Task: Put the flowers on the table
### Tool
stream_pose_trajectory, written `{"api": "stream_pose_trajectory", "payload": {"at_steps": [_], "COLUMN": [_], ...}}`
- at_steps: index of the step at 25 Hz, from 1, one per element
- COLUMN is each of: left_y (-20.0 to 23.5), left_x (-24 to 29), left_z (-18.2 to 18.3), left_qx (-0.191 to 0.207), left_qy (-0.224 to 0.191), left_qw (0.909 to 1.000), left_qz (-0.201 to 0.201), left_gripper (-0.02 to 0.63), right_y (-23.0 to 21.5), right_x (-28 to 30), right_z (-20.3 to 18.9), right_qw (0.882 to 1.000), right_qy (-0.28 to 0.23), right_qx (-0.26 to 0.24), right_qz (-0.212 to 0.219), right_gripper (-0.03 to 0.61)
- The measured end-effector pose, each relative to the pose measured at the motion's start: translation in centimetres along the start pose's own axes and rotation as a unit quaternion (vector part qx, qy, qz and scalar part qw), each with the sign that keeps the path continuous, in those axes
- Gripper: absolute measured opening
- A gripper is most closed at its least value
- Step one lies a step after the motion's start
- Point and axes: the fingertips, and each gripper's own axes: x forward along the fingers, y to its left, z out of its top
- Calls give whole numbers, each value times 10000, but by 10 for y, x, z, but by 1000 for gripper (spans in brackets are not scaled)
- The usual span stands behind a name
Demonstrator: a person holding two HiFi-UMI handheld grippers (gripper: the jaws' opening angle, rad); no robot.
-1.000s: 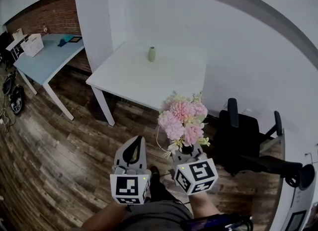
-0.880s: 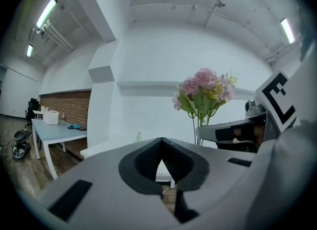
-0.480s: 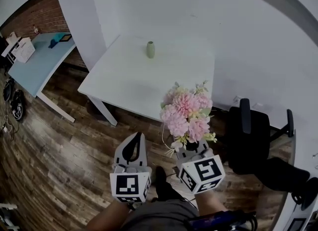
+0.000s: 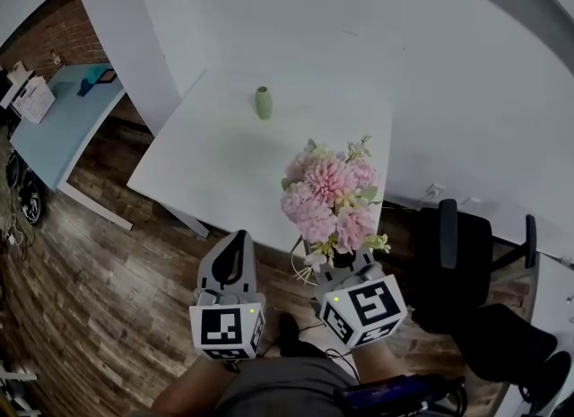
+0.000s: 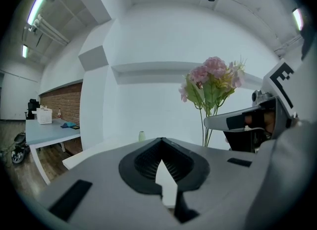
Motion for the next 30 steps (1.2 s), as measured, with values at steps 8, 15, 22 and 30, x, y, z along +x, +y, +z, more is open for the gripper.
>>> {"api": "stream_pose_trajectory", "payload": {"at_steps": [8, 15, 22, 30], "left_y": [11, 38, 74, 119], "left_x": [33, 69, 130, 208], "left_z": [31, 28, 27, 43], "left_qx": [63, -91, -255, 104], "left_qy": [-294, -370, -343, -399], "left_qw": [9995, 9993, 9986, 9964], "left_qz": [102, 39, -308, -735], "left_gripper": [6, 6, 6, 6], "right_y": [-19, -28, -44, -66], "right_x": [39, 83, 145, 224], "right_z": [29, 34, 33, 43], "right_qw": [9997, 9996, 9994, 9975], "right_qy": [-180, -159, -58, 31], "right_qx": [-82, -234, -234, -60], "right_qz": [140, 66, -260, -703], "right_gripper": [12, 12, 12, 12]}}
